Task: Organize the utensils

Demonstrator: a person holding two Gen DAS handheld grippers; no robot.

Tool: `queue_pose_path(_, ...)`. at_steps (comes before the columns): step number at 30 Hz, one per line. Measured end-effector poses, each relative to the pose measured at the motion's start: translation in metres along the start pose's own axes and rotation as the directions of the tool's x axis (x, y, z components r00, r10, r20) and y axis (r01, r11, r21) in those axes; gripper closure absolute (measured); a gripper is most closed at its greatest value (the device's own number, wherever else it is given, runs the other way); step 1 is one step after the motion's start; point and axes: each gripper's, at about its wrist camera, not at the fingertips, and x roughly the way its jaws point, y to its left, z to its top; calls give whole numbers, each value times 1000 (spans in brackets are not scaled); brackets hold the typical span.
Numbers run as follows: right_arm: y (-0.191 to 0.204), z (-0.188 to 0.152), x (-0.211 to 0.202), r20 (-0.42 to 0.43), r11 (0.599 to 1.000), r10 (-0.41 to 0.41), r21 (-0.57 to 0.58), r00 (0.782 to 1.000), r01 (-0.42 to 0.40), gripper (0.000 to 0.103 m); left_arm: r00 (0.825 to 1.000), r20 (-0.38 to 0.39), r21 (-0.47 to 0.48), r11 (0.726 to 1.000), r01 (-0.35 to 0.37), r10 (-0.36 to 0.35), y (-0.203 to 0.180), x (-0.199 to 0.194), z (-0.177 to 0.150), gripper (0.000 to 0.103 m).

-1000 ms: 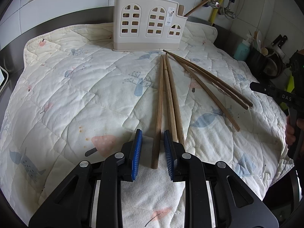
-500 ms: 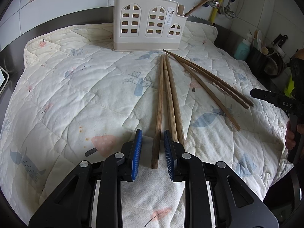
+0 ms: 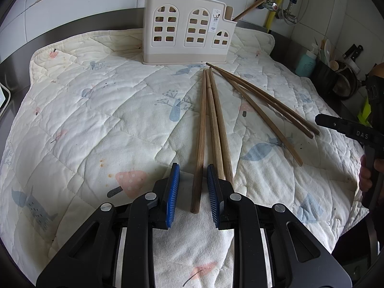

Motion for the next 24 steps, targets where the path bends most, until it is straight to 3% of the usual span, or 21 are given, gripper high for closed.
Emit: queue_pose_path(24, 2, -8, 6, -20, 1000, 17, -7, 1000, -17, 65, 1000, -1, 1, 1000, -2, 2, -1, 1, 0, 80)
